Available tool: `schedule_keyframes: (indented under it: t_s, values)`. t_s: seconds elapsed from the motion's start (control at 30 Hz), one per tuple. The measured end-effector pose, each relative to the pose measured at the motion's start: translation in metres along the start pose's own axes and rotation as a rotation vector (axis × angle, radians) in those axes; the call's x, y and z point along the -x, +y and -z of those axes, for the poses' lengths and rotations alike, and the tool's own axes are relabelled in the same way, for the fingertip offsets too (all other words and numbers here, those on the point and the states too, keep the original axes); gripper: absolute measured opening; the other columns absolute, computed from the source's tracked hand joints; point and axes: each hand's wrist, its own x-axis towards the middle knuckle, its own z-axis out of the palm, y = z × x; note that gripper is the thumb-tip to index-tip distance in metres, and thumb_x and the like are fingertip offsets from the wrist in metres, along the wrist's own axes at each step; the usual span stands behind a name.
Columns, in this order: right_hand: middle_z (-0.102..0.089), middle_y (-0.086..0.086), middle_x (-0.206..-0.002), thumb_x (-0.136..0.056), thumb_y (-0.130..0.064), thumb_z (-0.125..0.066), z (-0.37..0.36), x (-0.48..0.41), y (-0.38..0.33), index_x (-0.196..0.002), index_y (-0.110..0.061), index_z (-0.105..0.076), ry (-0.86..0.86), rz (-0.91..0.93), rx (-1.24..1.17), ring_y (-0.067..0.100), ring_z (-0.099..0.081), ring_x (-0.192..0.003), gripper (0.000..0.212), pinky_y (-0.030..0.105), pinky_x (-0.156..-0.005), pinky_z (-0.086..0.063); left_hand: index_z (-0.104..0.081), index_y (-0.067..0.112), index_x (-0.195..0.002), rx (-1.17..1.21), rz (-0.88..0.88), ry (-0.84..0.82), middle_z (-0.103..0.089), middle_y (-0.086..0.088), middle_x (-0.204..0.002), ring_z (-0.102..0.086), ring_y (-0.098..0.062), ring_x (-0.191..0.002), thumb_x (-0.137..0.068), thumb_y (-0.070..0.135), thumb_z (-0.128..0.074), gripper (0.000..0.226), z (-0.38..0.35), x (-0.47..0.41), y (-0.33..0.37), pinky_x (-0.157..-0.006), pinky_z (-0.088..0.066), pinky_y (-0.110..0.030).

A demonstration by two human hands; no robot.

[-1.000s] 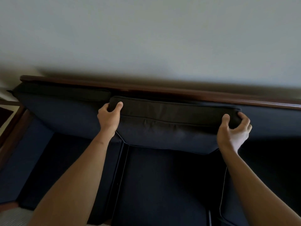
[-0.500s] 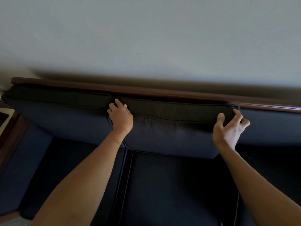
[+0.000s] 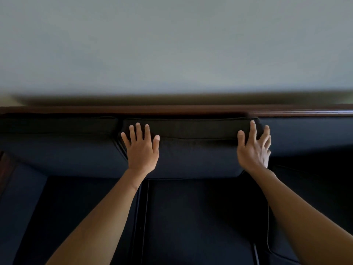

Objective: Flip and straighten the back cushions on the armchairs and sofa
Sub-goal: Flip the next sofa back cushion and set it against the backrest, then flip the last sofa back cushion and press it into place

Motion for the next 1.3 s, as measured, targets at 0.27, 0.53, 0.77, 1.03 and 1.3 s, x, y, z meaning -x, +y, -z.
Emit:
schedule_keyframes:
  t_s: [0.27,0.53,0.77,1.03,1.3]
  values:
    - [-0.012,0.006,-0.173,-0.106,-0.051,-0.040,0.050,0.076,0.101,-0.160,-0.028,-0.028,0.076,-0.069,-0.023,0.025,-0.004,-0.159,0.060,0.058,-0.120,-0.022,-0.063,0.009,-0.141,0.285,-0.140,0.116,-0.044,-0.024,-0.162,-0.029,-0.045,-0.156,-0.106,0.026,-0.060,0.040,-0.019,0.071,0.114,-0.123,-0.027,-0.067]
    - [-0.027,0.009,-0.169,-0.105,-0.046,-0.045,0.113,0.103,0.274,-0.155,-0.021,-0.041,0.081,-0.231,0.029,0.027,-0.011,-0.158,0.055,0.056,-0.119,-0.024,-0.067,0.011,-0.135,0.433,-0.175,-0.118,-0.063,-0.011,-0.144,-0.058,-0.031,-0.134,-0.105,0.031,-0.053,0.039,-0.077,0.156,0.260,-0.106,-0.051,-0.053]
    - [-0.030,0.011,-0.167,-0.106,-0.046,-0.044,0.156,0.068,0.445,-0.155,-0.019,-0.042,-0.034,-0.316,0.051,0.030,-0.016,-0.157,0.056,0.057,-0.120,-0.025,-0.061,0.022,-0.141,0.497,0.111,-0.426,-0.060,0.001,-0.145,-0.059,-0.022,-0.131,-0.106,0.043,-0.053,0.041,-0.167,0.219,0.387,-0.106,-0.048,-0.044]
    - [-0.023,0.013,-0.169,-0.104,-0.051,-0.044,0.163,-0.010,0.588,-0.160,-0.018,-0.032,-0.144,-0.401,0.126,0.034,-0.019,-0.155,0.066,0.054,-0.122,-0.024,-0.033,0.011,-0.164,0.454,0.432,-0.540,-0.038,-0.016,-0.166,-0.043,-0.037,-0.148,-0.104,0.052,-0.055,0.075,-0.270,0.223,0.456,-0.115,-0.039,-0.050]
    - [-0.026,0.016,-0.168,-0.096,-0.068,-0.046,0.118,-0.078,0.631,-0.165,-0.015,-0.007,-0.056,-0.601,-0.016,0.038,-0.038,-0.148,0.095,0.055,-0.114,-0.038,-0.012,0.011,-0.167,0.337,0.536,-0.443,-0.031,-0.022,-0.166,-0.042,-0.048,-0.145,-0.082,0.085,-0.061,0.123,-0.331,0.180,0.485,-0.111,-0.043,-0.058]
